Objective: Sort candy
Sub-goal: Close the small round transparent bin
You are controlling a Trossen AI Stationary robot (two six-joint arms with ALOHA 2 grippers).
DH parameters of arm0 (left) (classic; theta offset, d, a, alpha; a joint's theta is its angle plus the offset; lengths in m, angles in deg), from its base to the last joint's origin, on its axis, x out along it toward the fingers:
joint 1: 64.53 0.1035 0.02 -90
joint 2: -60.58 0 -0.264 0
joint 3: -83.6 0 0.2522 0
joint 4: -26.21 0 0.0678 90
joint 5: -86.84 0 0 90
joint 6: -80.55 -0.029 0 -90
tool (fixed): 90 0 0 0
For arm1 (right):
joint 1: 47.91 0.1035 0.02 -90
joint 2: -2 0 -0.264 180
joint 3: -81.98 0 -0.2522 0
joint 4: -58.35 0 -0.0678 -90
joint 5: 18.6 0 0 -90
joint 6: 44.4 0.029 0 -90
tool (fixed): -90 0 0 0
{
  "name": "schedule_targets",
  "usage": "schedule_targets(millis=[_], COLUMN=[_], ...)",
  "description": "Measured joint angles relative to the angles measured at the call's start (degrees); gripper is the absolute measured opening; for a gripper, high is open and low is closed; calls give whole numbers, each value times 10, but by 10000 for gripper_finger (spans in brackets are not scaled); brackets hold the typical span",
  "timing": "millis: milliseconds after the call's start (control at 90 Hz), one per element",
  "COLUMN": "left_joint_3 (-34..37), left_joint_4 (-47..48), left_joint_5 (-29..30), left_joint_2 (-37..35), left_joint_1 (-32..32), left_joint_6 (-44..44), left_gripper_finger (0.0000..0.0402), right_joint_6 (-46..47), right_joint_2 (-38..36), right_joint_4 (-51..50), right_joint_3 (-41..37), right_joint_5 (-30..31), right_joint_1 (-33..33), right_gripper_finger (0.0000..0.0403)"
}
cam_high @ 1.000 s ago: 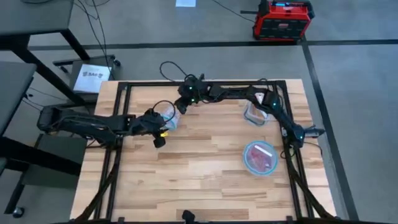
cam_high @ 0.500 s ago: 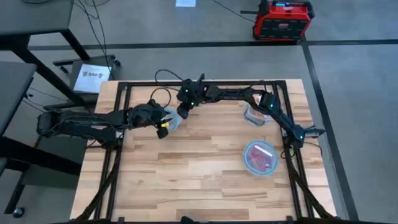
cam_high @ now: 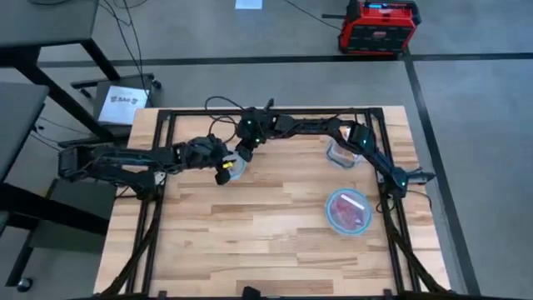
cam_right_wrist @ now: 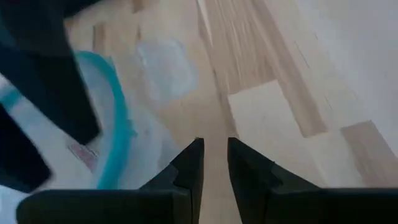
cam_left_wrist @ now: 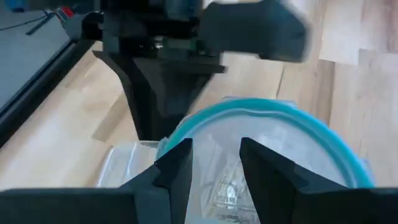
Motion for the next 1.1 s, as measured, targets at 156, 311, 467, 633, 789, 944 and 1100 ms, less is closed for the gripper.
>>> schedule_targets(millis=[156,311,467,633,789,944,1100], left_joint_3=[-48,-110,-160,-155,-136,-109,-96], left_joint_4=[33,151,334,481,484,428,423], left_joint_5=[-2,-3,1,29,51,106,129], left_joint_2=[-17,-35,-48,-53,-54,-49,-49], left_joint_1=[-21,-57,-99,-150,-188,-180,-136], left_joint_6=[-12,4,106,231,280,262,287], left_gripper_finger=[123,123,123,123,123,123,123], right_joint_6=[-28,-33,-33,-24,-16,-10,16], right_joint_2=[-54,-79,-80,-78,-71,-67,-69], right_joint_4=[-21,-36,-62,-74,-86,-92,-134], right_joint_3=[0,1,-2,-25,-24,-25,-25], right_joint_5=[26,24,23,52,64,65,64], right_joint_1=[-15,-8,10,23,24,44,65], right_gripper_finger=[60,60,60,60,60,60,60])
